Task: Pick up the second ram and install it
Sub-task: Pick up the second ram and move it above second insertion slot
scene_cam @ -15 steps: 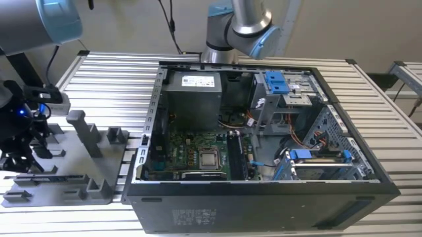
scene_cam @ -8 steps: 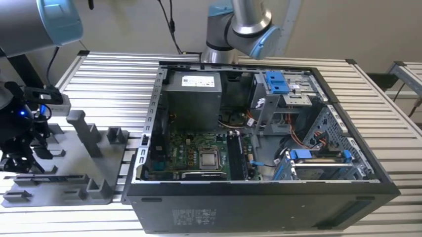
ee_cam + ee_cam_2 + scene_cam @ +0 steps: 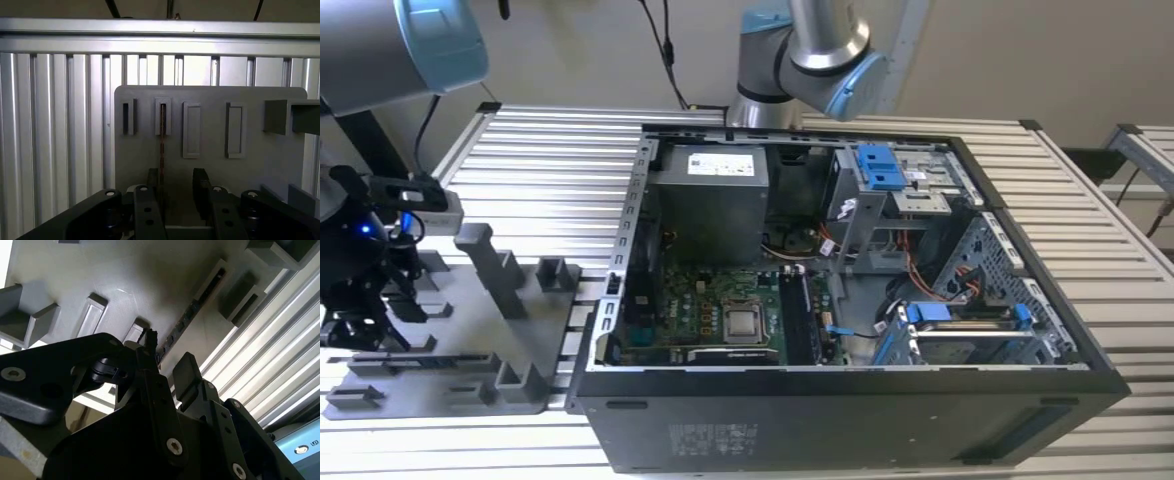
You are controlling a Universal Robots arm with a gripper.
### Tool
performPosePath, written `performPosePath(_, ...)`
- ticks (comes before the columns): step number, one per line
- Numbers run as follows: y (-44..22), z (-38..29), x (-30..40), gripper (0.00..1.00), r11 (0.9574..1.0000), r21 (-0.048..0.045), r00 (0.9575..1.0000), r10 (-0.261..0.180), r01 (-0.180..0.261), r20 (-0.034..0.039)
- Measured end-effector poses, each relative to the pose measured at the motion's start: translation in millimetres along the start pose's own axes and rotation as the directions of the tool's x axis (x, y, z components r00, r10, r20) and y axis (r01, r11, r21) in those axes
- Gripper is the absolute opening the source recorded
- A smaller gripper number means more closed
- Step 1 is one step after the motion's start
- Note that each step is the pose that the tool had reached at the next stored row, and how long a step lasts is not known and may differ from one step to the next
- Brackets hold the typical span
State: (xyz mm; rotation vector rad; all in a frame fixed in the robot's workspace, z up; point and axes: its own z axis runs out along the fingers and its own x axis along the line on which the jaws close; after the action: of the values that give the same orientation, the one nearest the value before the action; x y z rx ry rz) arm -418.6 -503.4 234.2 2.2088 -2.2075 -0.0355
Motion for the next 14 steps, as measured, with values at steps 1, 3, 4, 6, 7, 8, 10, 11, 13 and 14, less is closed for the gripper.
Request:
performPosePath(1, 0.0, 0.3, 0.0, 0.42, 1.0000, 0.0000, 1.0000, 0.000, 0.000, 0.0000)
performPosePath(3, -0.1, 2.1, 0.0, 0.42, 1.0000, 0.0003, 1.0000, 0.000, 0.000, -0.0009)
performPosePath(4, -0.1, 3.4, 0.0, 0.42, 1.0000, 0.0000, 1.0000, 0.000, 0.000, -0.0015)
performPosePath(6, -0.2, 6.8, 0.0, 0.42, 1.0000, 0.0004, 1.0000, 0.000, 0.000, -0.0017)
performPosePath(7, -0.2, 8.4, 0.0, 0.42, 1.0000, 0.0006, 1.0000, -0.001, 0.001, -0.0017)
performPosePath(8, -0.2, 9.7, 0.2, 0.42, 1.0000, 0.0006, 1.0000, -0.002, 0.002, -0.0017)
performPosePath(10, -0.2, 12.7, 1.2, 0.42, 1.0000, 0.0013, 1.0000, -0.003, 0.003, -0.0018)
performPosePath(11, -0.2, 14.4, 1.9, 0.42, 1.0000, 0.0013, 1.0000, -0.004, 0.004, -0.0020)
performPosePath(13, -0.2, 17.6, 4.0, 0.42, 1.0000, 0.0015, 1.0000, -0.006, 0.006, -0.0019)
performPosePath(14, 0.1, 18.9, 4.8, 0.42, 1.0000, 0.0016, 1.0000, -0.006, 0.006, -0.0019)
